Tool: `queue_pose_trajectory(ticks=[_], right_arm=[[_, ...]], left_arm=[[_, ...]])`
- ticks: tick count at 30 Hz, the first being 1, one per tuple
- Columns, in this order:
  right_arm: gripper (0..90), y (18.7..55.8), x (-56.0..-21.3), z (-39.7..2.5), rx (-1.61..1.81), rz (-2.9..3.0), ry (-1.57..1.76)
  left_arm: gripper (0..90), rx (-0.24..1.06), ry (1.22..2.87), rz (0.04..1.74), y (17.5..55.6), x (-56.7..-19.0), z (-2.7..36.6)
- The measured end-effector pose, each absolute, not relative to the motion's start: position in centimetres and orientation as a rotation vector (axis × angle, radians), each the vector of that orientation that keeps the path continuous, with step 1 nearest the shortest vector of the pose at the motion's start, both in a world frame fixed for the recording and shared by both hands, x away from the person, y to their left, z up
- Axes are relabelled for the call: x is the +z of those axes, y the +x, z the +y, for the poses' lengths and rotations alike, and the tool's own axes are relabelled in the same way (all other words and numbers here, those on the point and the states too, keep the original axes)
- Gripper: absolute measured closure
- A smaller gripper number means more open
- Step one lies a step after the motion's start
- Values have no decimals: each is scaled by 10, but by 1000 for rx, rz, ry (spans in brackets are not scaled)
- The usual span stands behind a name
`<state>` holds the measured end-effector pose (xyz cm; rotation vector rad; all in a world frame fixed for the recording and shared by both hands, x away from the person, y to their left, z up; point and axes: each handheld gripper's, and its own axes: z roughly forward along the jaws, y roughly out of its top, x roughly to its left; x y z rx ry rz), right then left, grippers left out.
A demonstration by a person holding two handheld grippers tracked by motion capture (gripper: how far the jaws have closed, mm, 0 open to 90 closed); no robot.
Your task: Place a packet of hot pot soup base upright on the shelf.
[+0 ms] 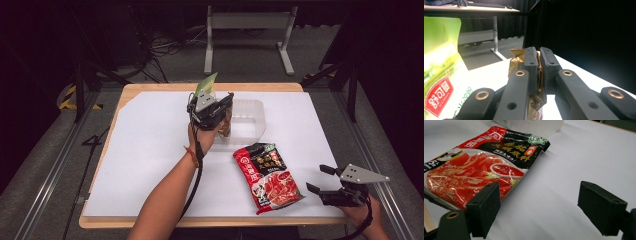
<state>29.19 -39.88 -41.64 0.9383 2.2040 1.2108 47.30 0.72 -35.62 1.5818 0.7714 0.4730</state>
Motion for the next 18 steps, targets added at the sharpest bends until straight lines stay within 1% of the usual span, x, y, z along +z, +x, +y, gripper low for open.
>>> queue_pose_trajectory(ticks=[3,6,9,12,18], right_arm=[[189,293,-417,-397,1203,2209,937],[189,294,-417,-396,1201,2215,936],[189,294,-417,-396,1203,2216,937],[191,292,-416,-397,1202,2198,934],[193,293,-418,-398,1208,2202,949]], left_arm=[[840,474,1586,770,473,-356,7],[835,509,1604,771,471,-354,6],[831,503,1620,760,470,-352,6],[822,524,1661,722,469,-348,8],[808,525,1688,709,467,-344,12]])
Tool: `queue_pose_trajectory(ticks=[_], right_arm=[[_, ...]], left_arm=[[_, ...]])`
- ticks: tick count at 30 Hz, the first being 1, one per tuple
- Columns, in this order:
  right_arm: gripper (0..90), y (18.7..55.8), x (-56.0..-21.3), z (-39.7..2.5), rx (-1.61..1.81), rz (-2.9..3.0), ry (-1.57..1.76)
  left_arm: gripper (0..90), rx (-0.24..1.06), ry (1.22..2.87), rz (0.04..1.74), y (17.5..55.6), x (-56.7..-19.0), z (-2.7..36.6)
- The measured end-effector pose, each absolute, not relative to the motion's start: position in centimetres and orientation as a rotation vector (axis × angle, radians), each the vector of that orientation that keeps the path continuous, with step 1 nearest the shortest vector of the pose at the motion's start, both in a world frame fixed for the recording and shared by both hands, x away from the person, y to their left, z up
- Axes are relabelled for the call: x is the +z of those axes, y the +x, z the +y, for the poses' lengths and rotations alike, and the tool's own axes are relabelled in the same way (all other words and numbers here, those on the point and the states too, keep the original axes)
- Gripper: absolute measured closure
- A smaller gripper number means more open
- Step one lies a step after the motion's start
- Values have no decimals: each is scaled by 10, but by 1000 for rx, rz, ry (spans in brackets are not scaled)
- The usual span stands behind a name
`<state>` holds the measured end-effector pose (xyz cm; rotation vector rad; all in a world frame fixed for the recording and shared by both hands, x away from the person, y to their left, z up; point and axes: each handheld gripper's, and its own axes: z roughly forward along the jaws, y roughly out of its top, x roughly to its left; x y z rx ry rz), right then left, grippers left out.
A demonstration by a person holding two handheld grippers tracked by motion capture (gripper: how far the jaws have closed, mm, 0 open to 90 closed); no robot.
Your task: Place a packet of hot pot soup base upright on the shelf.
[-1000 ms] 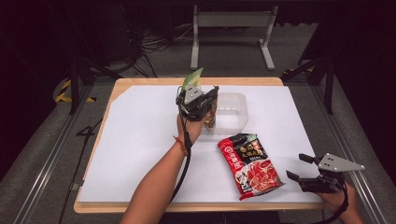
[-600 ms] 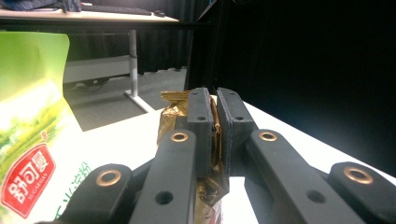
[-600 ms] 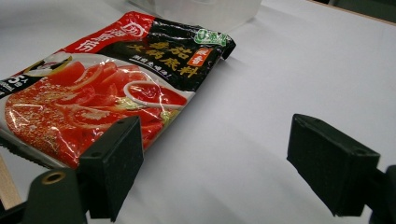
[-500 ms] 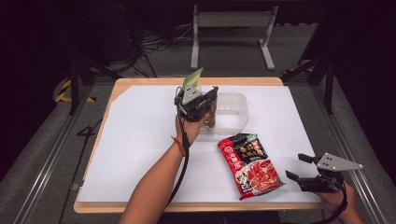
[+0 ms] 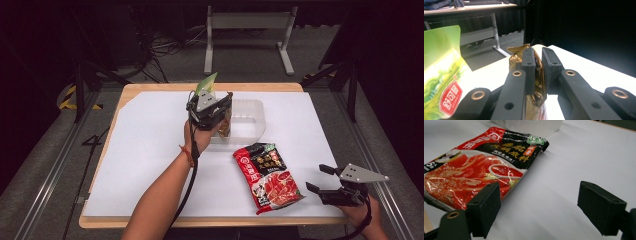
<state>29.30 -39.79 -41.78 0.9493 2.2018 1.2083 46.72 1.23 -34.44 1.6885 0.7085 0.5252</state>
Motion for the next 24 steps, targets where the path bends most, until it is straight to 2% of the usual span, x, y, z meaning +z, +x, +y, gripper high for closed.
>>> queue_pose_trajectory(ticks=[14,17,20,21,22,24], right_arm=[[199,292,-419,-397,1201,2205,963],[200,294,-420,-395,1202,2215,954],[201,295,-420,-395,1203,2216,953],[207,295,-420,-394,1201,2218,949],[207,295,-420,-394,1201,2218,949],[250,295,-419,-394,1197,2219,948]], left_arm=[[792,555,1717,640,448,-330,30],[748,564,1736,604,438,-326,37],[741,570,1758,573,429,-323,43],[699,572,1771,560,425,-322,45],[699,570,1780,548,422,-322,47],[674,568,1805,520,414,-324,52]])
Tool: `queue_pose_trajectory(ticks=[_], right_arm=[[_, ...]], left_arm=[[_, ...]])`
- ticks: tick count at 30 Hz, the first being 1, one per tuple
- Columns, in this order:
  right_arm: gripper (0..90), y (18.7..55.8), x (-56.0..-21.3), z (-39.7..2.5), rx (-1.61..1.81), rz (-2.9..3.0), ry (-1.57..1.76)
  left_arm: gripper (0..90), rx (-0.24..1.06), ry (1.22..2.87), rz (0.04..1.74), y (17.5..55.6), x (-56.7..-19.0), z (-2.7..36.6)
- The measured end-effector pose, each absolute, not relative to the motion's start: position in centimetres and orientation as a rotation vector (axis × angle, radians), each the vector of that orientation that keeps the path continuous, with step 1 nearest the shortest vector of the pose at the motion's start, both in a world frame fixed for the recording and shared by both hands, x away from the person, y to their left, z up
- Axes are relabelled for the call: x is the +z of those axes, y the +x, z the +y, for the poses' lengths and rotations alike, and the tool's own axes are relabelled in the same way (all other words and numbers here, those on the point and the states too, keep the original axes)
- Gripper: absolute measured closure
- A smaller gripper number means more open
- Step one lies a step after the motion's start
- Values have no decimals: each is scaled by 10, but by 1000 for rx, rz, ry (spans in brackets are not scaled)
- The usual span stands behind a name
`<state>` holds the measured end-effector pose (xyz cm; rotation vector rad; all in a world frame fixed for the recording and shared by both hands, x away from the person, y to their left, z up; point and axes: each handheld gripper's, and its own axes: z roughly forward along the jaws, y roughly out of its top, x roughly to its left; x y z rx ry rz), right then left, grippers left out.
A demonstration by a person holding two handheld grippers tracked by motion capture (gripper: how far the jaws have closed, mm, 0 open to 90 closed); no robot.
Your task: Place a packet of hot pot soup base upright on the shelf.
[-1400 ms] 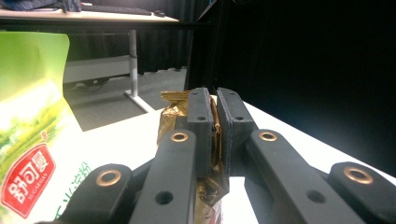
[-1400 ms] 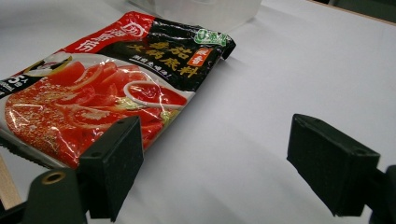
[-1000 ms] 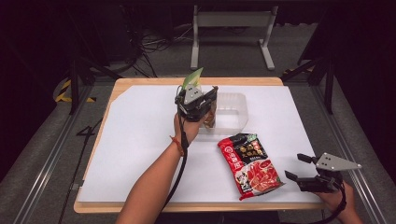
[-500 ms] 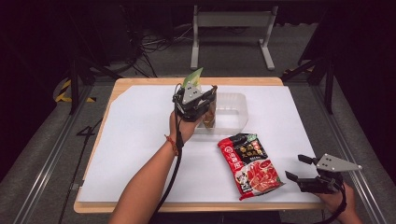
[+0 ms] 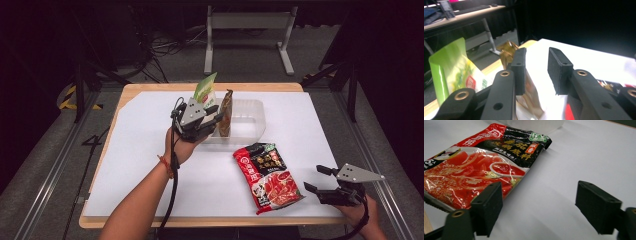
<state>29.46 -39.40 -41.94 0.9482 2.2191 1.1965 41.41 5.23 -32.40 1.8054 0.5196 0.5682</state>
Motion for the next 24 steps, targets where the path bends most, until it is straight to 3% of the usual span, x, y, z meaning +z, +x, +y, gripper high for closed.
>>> queue_pose_trajectory(ticks=[7,11,12,13,16,18,20,24], right_arm=[[374,294,-417,-398,1226,2207,963],[576,298,-418,-392,1192,2246,963],[576,298,-418,-392,1192,2246,963],[703,299,-420,-387,1164,2283,948],[838,301,-420,-382,1139,2314,941],[883,302,-420,-380,1132,2327,950],[900,304,-421,-380,1120,2340,963],[900,305,-424,-377,1098,2380,963]], left_arm=[[413,551,1962,480,386,-341,71],[348,554,2012,475,369,-359,86],[338,554,2012,475,369,-359,86],[330,563,2039,483,360,-370,96],[319,568,2059,511,352,-382,109],[303,566,2081,531,348,-390,118],[194,619,2081,587,344,-398,125],[201,612,2102,625,337,-409,139]])
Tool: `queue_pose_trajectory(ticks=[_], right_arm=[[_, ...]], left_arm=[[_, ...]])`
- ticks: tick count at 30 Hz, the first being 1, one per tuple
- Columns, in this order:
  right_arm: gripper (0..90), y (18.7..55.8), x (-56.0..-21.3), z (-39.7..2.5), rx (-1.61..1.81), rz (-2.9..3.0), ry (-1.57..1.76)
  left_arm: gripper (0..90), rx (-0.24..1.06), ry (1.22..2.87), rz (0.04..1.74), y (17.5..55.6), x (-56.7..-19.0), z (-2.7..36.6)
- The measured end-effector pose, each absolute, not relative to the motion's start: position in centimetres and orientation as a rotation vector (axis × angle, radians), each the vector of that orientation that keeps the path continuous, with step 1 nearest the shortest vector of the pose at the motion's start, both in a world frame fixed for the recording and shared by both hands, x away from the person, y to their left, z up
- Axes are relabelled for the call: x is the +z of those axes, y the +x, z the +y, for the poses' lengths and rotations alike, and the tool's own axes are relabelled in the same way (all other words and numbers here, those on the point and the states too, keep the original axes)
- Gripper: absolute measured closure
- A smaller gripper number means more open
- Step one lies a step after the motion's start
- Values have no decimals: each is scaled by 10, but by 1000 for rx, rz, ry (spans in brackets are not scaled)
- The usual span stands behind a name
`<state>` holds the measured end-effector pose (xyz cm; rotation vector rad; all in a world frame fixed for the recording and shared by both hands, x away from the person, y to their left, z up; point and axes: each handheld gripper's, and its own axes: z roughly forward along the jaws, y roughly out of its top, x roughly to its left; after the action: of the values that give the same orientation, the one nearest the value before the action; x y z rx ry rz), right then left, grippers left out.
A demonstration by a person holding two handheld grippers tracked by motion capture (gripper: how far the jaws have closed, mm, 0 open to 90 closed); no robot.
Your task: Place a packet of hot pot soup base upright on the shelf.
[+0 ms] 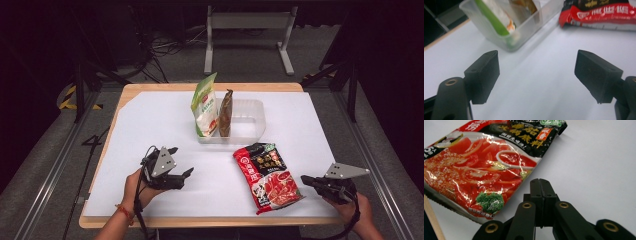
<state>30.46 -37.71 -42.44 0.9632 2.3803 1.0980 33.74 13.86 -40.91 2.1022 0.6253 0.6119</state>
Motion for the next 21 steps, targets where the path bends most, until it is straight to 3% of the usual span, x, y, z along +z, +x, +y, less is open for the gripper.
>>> queue_pose_trajectory(ticks=[9,21], right_arm=[[900,304,-431,-367,1064,2492,951],[900,298,-431,-372,1097,2522,921]], left_arm=[[212,514,2029,768,323,-428,174],[203,513,2059,757,319,-433,167]])
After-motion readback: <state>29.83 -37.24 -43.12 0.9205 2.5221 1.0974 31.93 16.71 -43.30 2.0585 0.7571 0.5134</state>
